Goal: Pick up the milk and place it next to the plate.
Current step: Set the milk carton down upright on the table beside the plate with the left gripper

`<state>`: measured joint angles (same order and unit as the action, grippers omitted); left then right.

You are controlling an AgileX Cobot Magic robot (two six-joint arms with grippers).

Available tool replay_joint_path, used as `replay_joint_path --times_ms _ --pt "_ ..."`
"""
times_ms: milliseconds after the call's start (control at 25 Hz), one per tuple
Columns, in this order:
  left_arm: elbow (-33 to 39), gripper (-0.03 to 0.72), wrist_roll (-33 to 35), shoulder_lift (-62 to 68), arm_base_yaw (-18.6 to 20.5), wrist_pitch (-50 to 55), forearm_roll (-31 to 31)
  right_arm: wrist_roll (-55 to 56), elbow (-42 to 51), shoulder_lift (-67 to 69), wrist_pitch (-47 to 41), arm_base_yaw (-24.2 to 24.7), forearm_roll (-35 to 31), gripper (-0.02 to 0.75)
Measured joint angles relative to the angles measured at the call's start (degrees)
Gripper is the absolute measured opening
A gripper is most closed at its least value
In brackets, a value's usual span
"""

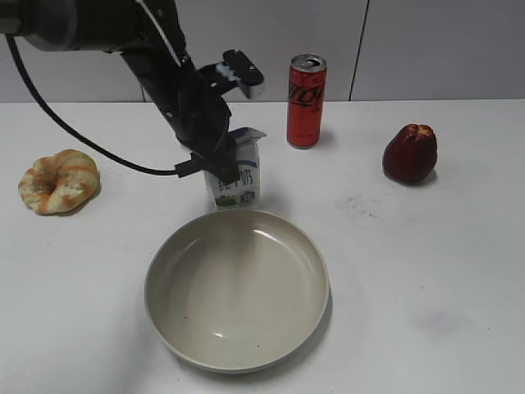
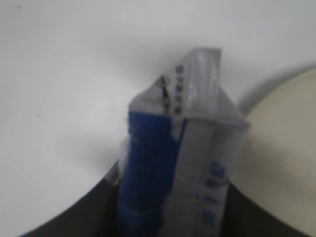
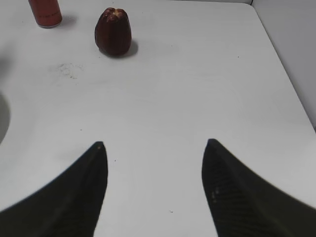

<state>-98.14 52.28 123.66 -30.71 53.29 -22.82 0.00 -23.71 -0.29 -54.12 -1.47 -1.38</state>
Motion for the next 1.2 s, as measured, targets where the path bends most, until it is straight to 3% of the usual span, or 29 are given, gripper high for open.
replay_joint_path --times_ms 280,600,880,1040,1200 --pt "0.0 0.314 2.1 0.7 0.0 -0.1 -0.4 0.0 0.0 0.0 0.0 0.0 0.0 0.459" --pt "-0.2 0.547 1.1 0.3 0.0 0.2 0.6 0.0 0.0 0.0 0.0 0.0 0.0 0.459" --pt "-0.2 0.585 -3.4 -11.1 0.3 7.0 1.6 0.0 0.0 0.0 0.0 0.0 0.0 0.459" --pt "-0.2 0.587 -10.1 -20.6 2.7 13.5 4.5 0.0 0.0 0.0 0.0 0.0 0.0 0.459" --pt "-0.2 0.587 -22.7 -28.3 9.1 16.0 10.1 0.0 0.0 0.0 0.0 0.0 0.0 0.459"
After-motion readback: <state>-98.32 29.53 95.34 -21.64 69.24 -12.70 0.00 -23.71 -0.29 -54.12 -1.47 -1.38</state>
